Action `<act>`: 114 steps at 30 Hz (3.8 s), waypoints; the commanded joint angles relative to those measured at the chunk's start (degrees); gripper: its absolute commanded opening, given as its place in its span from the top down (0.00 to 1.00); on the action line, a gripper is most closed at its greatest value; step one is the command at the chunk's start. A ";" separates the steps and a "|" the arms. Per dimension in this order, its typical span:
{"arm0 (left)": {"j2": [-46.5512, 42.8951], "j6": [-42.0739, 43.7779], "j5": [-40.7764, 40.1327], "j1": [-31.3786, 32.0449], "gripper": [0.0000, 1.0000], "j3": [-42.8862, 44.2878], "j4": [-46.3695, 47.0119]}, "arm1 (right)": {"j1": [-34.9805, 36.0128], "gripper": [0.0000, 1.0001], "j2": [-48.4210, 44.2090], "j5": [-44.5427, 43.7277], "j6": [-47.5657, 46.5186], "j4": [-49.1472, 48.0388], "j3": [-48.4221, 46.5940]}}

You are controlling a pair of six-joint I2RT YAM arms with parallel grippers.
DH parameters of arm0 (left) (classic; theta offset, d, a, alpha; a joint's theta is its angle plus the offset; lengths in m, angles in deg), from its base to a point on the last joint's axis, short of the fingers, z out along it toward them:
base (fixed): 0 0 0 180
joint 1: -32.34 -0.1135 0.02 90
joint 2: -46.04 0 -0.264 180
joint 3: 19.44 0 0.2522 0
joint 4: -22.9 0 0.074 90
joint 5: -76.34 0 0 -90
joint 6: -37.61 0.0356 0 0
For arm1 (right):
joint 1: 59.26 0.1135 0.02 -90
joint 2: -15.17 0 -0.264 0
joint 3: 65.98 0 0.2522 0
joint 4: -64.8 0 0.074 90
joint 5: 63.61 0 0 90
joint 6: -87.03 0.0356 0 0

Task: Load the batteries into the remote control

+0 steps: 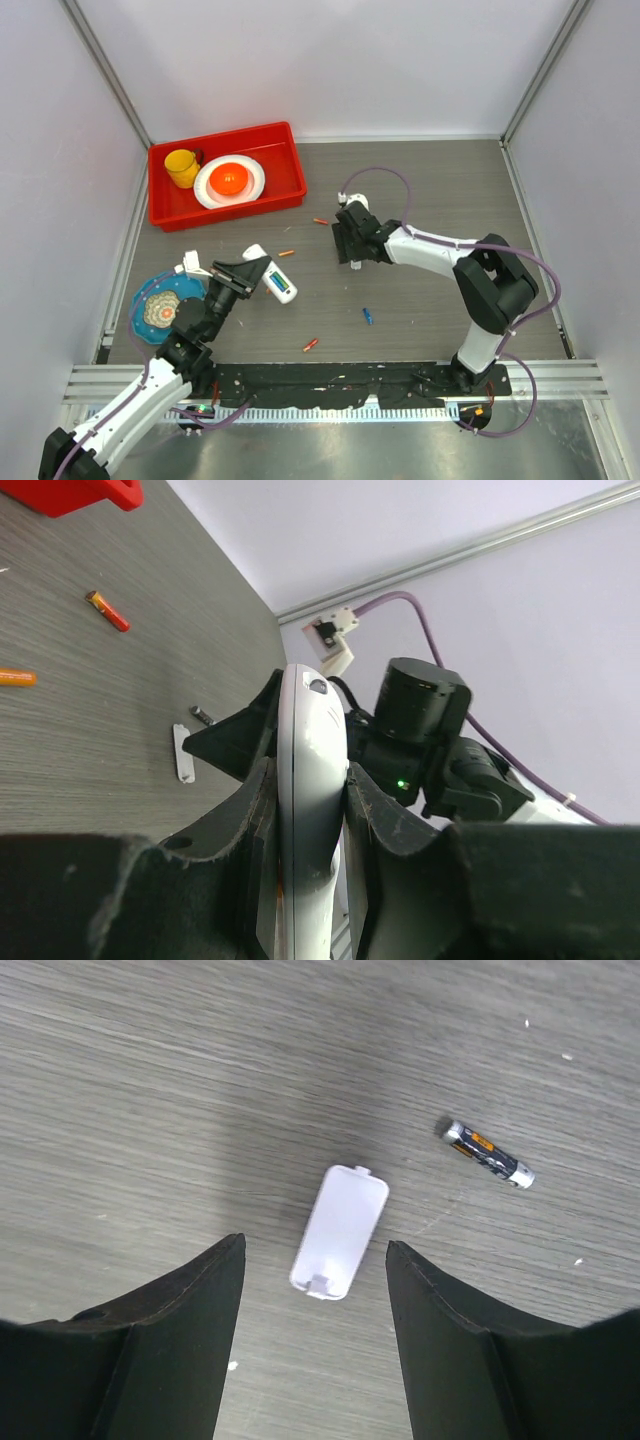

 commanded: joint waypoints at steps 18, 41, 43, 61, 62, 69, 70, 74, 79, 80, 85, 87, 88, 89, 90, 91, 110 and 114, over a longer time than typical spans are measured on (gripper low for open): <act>-0.78 -0.43 -0.59 -0.30 1.00 -2.17 2.49 | 4.16 0.36 2.43 -5.97 2.11 1.38 -3.09; 2.56 0.01 -0.15 -0.38 1.00 -2.00 4.78 | 2.40 0.36 3.40 -4.21 2.38 -0.56 -0.01; 2.83 0.01 -0.15 -0.38 1.00 -2.00 4.95 | 2.40 0.36 2.88 -4.30 2.46 -0.64 0.08; 3.09 -0.08 -0.15 -0.38 1.00 -2.09 5.39 | 2.75 0.36 0.06 -4.74 2.90 -1.17 -0.54; 3.09 -0.08 -0.15 -0.30 1.00 -2.09 5.39 | 3.01 0.36 -0.20 -4.74 2.90 -1.35 -0.45; 3.35 -0.34 0.03 -0.38 1.00 -2.09 5.66 | 3.45 0.36 -0.38 -6.06 3.08 -1.00 -0.89; 3.18 -0.35 0.03 -0.38 1.00 -2.17 5.66 | 3.37 0.36 -0.47 -5.97 2.99 -1.08 -0.80; 2.65 -0.61 0.03 -0.38 1.00 -2.17 5.13 | 3.45 0.36 -1.78 -5.01 3.43 -2.92 0.61; 2.48 -0.61 0.03 -0.38 1.00 -2.17 5.13 | 2.84 0.36 -0.56 -3.69 3.78 -2.84 0.52; 2.48 -0.61 0.12 -0.38 1.00 -2.17 5.13 | 2.84 0.36 -0.21 -3.43 3.61 -2.84 0.87; 2.39 -0.79 0.03 -0.38 1.00 -2.17 5.04 | 2.75 0.36 -0.90 -2.46 3.87 -4.95 2.36; 2.48 -0.79 0.03 -0.38 1.00 -2.17 5.04 | 2.75 0.36 -1.08 -2.02 3.87 -5.74 2.80; 2.74 -0.79 0.03 -0.38 1.00 -2.17 5.30 | 2.66 0.36 -1.00 -1.84 3.96 -5.74 2.63; 2.91 -0.79 0.03 -0.38 1.00 -2.17 5.48 | 2.58 0.36 -0.82 -1.67 3.96 -5.57 2.71; 3.09 -0.79 0.03 -0.38 1.00 -2.17 5.66 | 2.49 0.36 -0.56 -1.49 4.05 -5.65 2.72; 3.26 -0.79 0.12 -0.38 1.00 -2.17 5.92 | 2.40 0.36 -0.55 -1.23 4.05 -5.65 2.80; 4.50 -0.52 0.38 -0.38 1.00 -2.09 6.71 | 1.78 0.36 -4.95 -5.88 5.01 -5.65 3.24; 4.50 -0.35 0.56 -0.38 1.00 -2.00 6.54 | 0.65 0.39 -3.64 -6.24 6.86 -4.69 2.89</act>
